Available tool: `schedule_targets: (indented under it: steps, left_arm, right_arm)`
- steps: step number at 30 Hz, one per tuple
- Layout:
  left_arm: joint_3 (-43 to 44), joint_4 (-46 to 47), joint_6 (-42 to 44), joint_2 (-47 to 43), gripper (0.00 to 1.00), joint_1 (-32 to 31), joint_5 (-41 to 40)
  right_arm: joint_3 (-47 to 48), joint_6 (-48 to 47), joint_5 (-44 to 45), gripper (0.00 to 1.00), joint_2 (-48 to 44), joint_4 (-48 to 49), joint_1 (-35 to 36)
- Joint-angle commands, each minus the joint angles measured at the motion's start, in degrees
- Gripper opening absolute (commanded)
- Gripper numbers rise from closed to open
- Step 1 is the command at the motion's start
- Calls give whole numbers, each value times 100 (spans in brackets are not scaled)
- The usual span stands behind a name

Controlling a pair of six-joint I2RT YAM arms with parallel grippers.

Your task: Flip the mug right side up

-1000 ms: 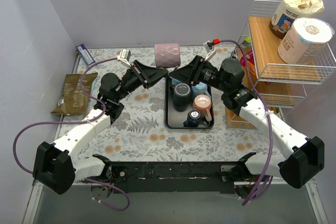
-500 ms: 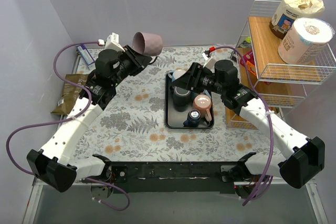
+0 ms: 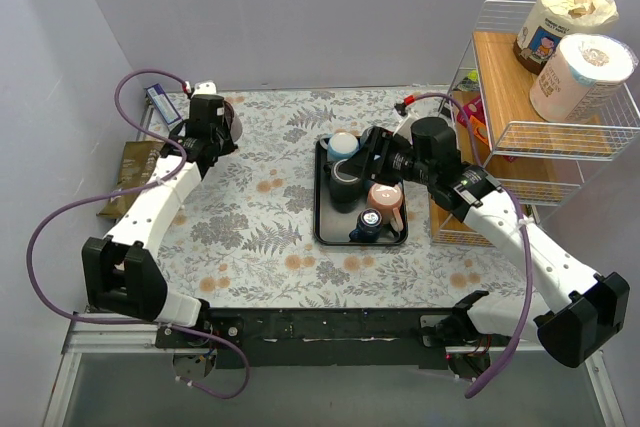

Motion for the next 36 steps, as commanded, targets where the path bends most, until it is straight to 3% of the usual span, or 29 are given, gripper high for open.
schedule_targets:
  steps: [1, 5, 11, 36]
  left_arm:
    - [68, 604, 890, 230, 0, 362, -312]
    - [33, 709, 970, 529, 0, 1003, 146]
    - [24, 1123, 1374, 977, 0, 1294, 619]
    - [375, 1501, 1735, 2506, 0, 1435, 585]
  right_arm:
    - [325, -136, 227, 68, -176, -374, -38]
    - [307, -83, 236, 67, -176, -489, -38]
    - [246, 5, 341, 66, -247, -585, -38]
    - [289, -56, 482, 69, -194, -910, -46]
